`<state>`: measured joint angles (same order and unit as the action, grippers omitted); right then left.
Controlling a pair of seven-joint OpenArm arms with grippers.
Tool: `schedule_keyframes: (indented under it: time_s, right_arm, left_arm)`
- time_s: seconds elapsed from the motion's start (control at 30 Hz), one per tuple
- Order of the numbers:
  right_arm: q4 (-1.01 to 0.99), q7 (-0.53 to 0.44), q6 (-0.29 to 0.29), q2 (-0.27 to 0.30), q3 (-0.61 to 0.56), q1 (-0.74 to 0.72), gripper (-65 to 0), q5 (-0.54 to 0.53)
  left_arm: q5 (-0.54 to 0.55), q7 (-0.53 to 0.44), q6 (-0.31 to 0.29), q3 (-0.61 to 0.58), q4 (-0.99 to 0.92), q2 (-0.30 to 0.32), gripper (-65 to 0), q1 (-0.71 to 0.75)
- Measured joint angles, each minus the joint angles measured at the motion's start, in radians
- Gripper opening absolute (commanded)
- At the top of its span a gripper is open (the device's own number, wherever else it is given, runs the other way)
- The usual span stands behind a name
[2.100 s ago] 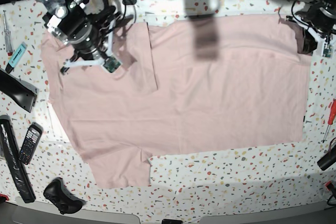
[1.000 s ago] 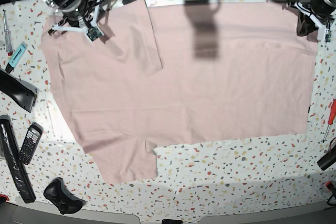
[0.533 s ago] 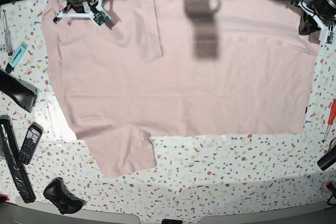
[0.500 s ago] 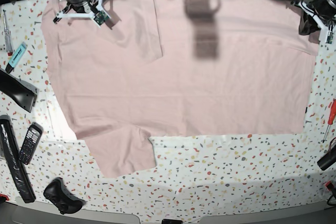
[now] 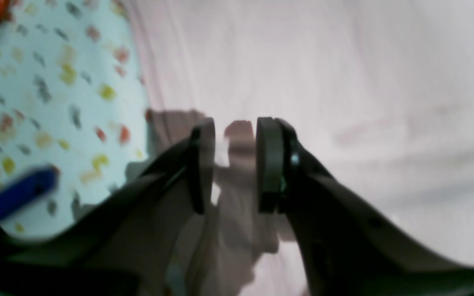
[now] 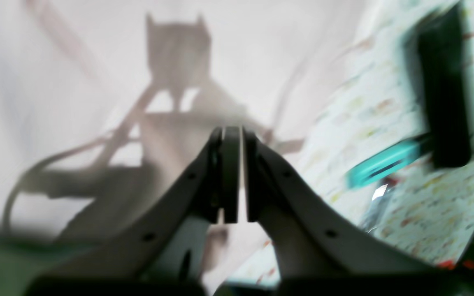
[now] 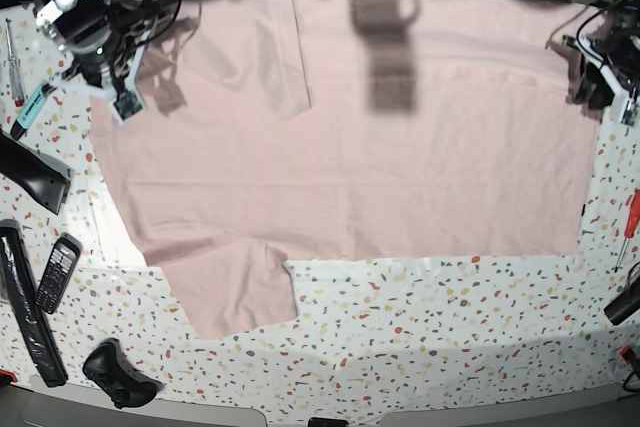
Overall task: Fold the T-shirt properly
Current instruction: 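Move both grippers to the shirt's side edges and pinch the fabric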
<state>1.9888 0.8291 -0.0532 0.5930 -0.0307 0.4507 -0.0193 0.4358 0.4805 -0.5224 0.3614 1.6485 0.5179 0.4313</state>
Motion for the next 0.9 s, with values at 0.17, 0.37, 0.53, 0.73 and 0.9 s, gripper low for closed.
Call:
schedule_keyframes:
  time_s: [0.17,0.37,0.53,0.73,0.9]
  right_arm:
    - [-0.009,-0.076,0.0,-0.003,-0.002,-0.105,-46.7,-0.109]
    - [-0.104,-0.13,0.004,-0.039,-0.001,-0.277,-43.9,-0.148]
    - [-0.256,-0.146,-0.021,-0.064,-0.002,-0.426,-44.0,-0.263]
    - [-0.484,-0.146,-0.118,-0.094,-0.001,-0.616,-44.5,-0.348]
    - [-0.648,-0.111,-0.214,-0.097,-0.002,-0.735,-44.5,-0.428]
  left_arm:
    - [0.003,0.025,0.024,0.0,0.0,0.0,-43.1,-0.1]
    - [0.008,-0.029,0.032,0.0,-0.044,-0.003,-43.0,-0.244]
    - [0.01,-0.027,0.038,-0.021,-0.204,-0.011,-43.0,-0.397]
    - [-0.022,-0.07,0.035,-0.162,-0.473,-0.013,-43.0,-0.624]
    - [-0.039,-0.157,0.035,-0.247,-0.783,-0.013,-43.0,-0.806]
